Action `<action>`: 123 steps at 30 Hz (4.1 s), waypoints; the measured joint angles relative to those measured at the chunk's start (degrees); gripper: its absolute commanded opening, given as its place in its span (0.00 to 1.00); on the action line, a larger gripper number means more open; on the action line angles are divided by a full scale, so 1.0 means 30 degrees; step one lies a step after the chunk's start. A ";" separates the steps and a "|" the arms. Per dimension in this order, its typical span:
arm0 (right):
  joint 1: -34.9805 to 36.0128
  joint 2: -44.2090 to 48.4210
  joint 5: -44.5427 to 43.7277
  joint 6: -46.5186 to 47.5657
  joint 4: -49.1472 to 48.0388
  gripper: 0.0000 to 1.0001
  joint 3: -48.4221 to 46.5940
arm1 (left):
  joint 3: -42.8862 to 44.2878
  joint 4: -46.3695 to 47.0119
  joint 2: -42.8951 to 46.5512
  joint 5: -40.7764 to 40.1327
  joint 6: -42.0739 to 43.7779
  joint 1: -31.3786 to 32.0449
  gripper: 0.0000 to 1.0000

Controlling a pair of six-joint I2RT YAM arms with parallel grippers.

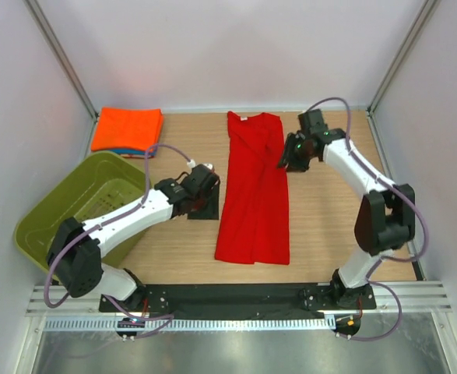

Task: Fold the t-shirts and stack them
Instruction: Fold the tshirt

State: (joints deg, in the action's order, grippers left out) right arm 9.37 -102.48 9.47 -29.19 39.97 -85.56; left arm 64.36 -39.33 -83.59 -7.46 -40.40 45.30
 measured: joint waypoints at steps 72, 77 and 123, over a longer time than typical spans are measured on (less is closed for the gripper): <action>0.3687 -0.3395 -0.2776 0.1341 -0.3927 0.39 -0.2710 | -0.9508 0.4685 0.2346 0.3883 -0.5799 0.2630 0.46; 0.3534 -0.7526 -0.3228 0.2229 -0.3752 0.39 -0.7271 | -0.9464 0.3810 0.2929 0.3322 -0.5442 0.2630 0.46; 0.2339 -1.2764 -0.3628 0.4116 -0.3242 0.35 -1.4076 | -0.6739 0.2433 0.1457 0.2965 -0.4211 0.2630 0.46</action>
State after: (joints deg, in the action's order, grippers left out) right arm 16.38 -140.77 -1.41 -16.84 30.24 -127.79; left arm 44.14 -32.03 -79.22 1.43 -53.04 53.19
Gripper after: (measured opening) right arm 0.343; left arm 0.456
